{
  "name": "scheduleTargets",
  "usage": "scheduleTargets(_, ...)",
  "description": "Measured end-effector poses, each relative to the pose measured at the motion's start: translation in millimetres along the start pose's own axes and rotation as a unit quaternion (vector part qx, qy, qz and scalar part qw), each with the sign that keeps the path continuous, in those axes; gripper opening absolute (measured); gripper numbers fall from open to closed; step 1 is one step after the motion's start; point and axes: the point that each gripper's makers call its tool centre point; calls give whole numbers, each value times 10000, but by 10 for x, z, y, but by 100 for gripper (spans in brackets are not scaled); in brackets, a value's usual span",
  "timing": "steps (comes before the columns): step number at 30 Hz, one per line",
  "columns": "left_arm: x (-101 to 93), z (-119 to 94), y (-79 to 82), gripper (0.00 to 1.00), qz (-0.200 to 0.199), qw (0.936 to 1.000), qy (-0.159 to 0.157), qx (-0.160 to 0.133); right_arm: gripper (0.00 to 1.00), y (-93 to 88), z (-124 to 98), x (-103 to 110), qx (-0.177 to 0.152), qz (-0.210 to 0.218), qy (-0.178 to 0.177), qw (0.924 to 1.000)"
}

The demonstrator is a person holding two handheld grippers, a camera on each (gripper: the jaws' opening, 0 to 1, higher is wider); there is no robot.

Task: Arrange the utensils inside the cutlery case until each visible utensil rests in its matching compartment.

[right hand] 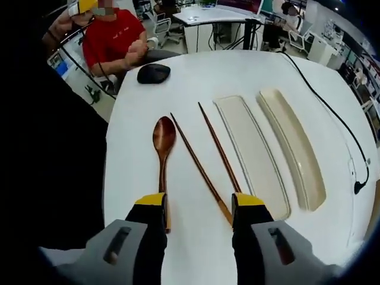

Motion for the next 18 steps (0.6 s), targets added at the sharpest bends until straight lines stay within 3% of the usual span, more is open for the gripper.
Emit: scheduleTargets(18,23,-26,-10,80,-31,9999,147,39,39,-75,64,-49,122,-97,52,9999)
Point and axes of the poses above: the point that each gripper's makers call its tool centre point, and the gripper's own axes: z roughly forward along the fingers, x roughly to its left, y roughly out of its top, and after that the axes turned 13 degrees about y, right-handed
